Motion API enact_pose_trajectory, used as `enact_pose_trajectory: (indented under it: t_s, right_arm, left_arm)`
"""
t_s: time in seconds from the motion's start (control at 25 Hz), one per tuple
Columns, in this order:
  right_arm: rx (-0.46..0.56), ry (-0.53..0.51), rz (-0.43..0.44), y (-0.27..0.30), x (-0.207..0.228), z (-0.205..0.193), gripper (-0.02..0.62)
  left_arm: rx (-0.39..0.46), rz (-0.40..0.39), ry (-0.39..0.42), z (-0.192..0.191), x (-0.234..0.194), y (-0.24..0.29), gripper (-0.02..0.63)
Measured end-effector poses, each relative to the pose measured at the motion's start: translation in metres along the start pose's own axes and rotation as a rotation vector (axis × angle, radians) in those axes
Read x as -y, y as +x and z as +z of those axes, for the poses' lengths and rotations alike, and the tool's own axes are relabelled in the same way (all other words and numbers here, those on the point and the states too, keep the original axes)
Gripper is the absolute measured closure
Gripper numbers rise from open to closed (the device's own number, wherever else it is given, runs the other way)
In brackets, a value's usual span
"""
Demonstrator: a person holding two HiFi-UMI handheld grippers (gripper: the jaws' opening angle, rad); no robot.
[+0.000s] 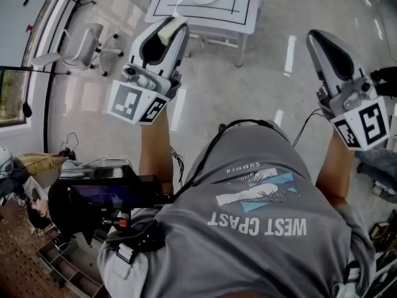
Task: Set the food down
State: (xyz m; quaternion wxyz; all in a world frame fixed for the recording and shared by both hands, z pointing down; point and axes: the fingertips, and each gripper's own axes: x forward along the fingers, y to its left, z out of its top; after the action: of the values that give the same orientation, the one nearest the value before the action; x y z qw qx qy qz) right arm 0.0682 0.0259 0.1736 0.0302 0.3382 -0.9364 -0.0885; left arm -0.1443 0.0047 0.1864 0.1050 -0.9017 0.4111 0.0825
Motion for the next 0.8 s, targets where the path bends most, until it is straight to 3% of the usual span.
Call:
enact_pose_trajectory:
  t_s: [0.16,0.36,0.8]
  right_arm:
    - [-0.024,-0.007,-0.026,0.005,0.002,0.003,0.586]
    - [-0.048,0.013,-0.007,0.025,0.019,-0.020,0.586]
    - [-0.009,0.038,0.092,0.051,0.116,-0.037,0.586]
  left_arm:
    - [0.023,-0.019,-0.004,0.003,-0.014,0.011,0.500]
    - [0.004,-0.008,-0.022,-0.022,-0.030,0.028,0.500]
    - [-0.054,0.084,0.003,-0.050,-0.046,0.113,0.500]
